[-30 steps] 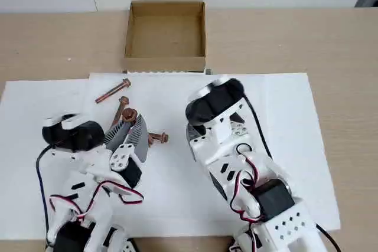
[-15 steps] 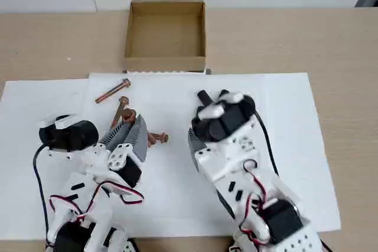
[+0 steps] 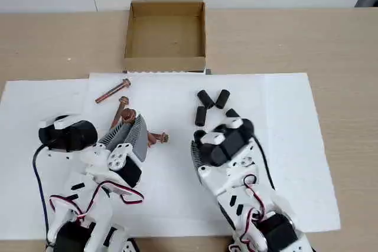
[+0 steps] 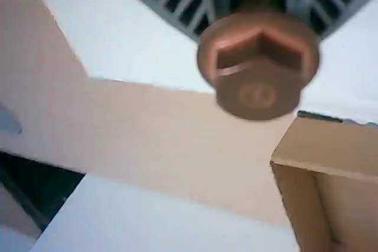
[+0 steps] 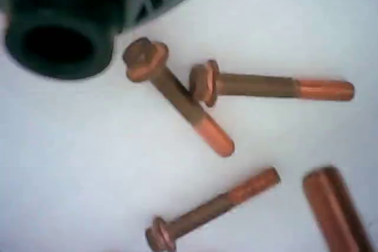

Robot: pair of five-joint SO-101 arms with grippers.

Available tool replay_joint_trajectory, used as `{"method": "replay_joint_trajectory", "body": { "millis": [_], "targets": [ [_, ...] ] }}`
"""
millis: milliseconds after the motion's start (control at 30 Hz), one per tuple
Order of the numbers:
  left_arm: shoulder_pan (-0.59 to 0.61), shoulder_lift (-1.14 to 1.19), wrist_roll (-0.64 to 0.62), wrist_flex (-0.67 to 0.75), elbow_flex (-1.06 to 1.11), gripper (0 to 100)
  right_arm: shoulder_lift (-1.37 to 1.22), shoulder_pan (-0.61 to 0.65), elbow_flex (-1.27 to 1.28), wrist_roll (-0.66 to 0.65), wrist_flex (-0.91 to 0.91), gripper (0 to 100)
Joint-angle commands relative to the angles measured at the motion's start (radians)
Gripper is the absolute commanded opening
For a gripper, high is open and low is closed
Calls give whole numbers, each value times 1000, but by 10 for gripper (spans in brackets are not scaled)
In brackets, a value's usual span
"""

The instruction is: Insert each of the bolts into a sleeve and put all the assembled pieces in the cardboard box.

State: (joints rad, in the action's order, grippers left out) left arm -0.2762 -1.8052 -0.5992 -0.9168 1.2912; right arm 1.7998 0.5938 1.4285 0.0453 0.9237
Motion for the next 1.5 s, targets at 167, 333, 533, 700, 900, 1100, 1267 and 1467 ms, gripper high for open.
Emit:
{"method": "replay_joint_trajectory", "body": {
  "millis": [167, 333, 533, 700, 900, 1100, 1267, 1467],
  "targets": [
    [-94, -12, -51, 170, -15, 6, 15, 53, 78, -137, -154, 4],
    [-147, -9, -51, 189, -15, 6, 15, 90, 109, -192, -208, 4],
    [-169, -9, -51, 186, -8, 6, 15, 137, 98, -233, -213, 4],
    [-169, -9, -51, 186, 12, 6, 15, 160, 78, -250, -213, 4],
    [-167, -9, -49, 186, 48, 6, 15, 153, 43, -252, -211, 4],
    [-167, -9, -48, 184, 70, 6, 15, 154, 18, -252, -211, 4],
    [-169, -9, -48, 189, 94, 6, 15, 154, 17, -253, -211, 4],
    [-221, -9, -38, 127, 101, 6, 15, 156, 17, -253, -211, 4]
  ]
}}
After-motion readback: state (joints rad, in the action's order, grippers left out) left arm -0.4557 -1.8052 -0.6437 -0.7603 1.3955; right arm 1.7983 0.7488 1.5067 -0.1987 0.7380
